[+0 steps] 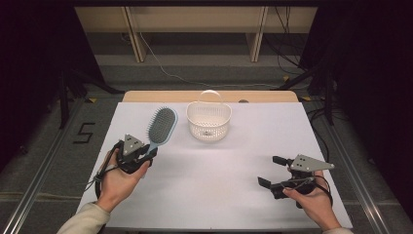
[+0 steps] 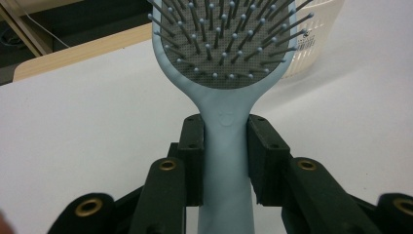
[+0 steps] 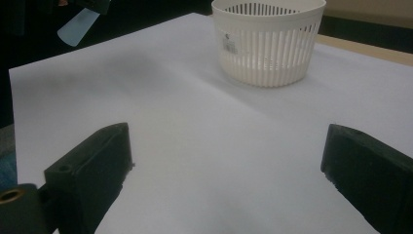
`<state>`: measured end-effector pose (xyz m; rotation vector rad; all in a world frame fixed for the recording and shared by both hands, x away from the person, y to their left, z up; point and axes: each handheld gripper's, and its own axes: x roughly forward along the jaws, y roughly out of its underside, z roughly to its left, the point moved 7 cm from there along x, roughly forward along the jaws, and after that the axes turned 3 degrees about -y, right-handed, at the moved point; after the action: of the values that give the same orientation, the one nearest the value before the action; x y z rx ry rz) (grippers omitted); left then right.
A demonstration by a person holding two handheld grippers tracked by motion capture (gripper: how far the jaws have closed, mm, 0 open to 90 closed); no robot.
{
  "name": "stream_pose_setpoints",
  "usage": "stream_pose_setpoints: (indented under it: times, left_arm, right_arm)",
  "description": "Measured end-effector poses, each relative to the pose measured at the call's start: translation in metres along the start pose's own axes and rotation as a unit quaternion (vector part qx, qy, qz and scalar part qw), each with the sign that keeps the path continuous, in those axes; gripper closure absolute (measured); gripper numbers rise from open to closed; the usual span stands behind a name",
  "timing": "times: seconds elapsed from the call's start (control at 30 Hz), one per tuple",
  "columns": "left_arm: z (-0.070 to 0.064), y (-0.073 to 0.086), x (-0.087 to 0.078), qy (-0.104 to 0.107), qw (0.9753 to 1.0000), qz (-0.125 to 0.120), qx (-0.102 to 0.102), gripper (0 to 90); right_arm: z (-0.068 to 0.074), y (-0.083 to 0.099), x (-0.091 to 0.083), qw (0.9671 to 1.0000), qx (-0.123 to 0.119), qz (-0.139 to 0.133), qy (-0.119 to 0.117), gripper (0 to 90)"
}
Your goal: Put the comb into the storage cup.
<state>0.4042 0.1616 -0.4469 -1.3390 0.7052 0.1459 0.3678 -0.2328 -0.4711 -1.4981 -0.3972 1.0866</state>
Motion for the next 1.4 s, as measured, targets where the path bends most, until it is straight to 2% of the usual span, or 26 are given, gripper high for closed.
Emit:
stream_pose_setpoints:
  times: [0.83,1.4]
  left_arm:
    - [-0.001,-0.007,-0.004,-0.001,0.9997,-0.023,0.001,69.7]
    - [-0.011,-0.015,-0.006,0.009,0.999,-0.044,0.001,69.7]
  right_arm:
    - [0.0,-0.001,0.001,1.0,0.003,-0.004,0.0,5.1]
    - [0.001,-0.003,0.002,0.9999,0.008,-0.009,-0.004,5.0]
